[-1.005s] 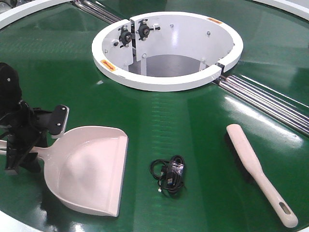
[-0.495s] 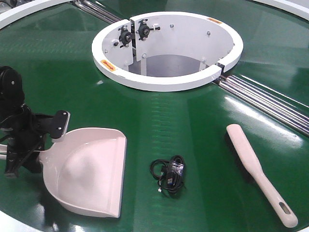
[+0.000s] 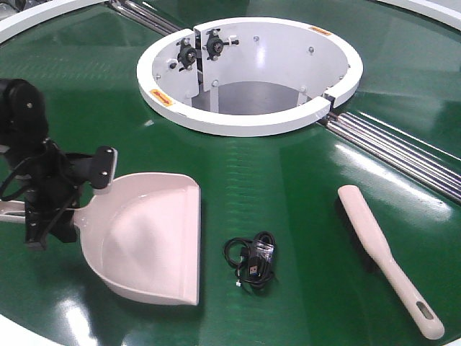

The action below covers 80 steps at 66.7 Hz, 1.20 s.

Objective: Clean and inspect green conveyor with broom and dustpan
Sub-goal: 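Close the left gripper on the dustpan handle near the pan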

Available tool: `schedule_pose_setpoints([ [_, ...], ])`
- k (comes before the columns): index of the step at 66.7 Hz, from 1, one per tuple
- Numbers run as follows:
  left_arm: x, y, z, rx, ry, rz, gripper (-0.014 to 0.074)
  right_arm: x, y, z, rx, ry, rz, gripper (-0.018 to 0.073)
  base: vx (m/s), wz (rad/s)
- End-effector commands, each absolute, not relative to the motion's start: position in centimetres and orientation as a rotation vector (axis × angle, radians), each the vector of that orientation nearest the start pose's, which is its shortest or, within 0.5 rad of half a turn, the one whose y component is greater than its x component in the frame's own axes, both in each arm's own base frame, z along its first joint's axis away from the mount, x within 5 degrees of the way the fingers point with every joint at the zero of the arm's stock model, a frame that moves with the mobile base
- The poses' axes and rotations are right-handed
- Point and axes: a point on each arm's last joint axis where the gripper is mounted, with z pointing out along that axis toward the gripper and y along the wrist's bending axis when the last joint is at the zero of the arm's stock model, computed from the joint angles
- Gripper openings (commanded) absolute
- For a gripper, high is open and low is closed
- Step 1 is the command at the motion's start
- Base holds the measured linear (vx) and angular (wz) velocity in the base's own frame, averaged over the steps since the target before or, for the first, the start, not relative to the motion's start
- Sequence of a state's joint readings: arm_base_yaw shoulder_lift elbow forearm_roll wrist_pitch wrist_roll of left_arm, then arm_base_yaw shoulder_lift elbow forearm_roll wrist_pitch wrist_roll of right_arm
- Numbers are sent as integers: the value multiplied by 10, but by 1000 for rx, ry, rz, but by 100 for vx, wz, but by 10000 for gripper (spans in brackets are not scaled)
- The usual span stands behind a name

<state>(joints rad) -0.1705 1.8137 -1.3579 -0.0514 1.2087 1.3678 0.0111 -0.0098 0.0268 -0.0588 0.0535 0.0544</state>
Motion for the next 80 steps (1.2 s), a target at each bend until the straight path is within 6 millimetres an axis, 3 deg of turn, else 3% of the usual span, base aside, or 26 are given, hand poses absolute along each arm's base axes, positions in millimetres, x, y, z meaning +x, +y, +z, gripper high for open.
schedule_pose_setpoints([
  [1,336,-71,248,2154,2247,8,-8,56,0,200,-19,1482,-9,-10,0,0],
  [10,338,-72,243,2190,2290,121,-8,56,0,200,-19,1482,-9,-10,0,0],
  [23,337,-79,243,2211,2256,141,-8,56,0,200,-19,1482,-9,-10,0,0],
  [80,336,-86,242,2172,2251,61,-8,56,0,200,-19,1482,-9,-10,0,0],
])
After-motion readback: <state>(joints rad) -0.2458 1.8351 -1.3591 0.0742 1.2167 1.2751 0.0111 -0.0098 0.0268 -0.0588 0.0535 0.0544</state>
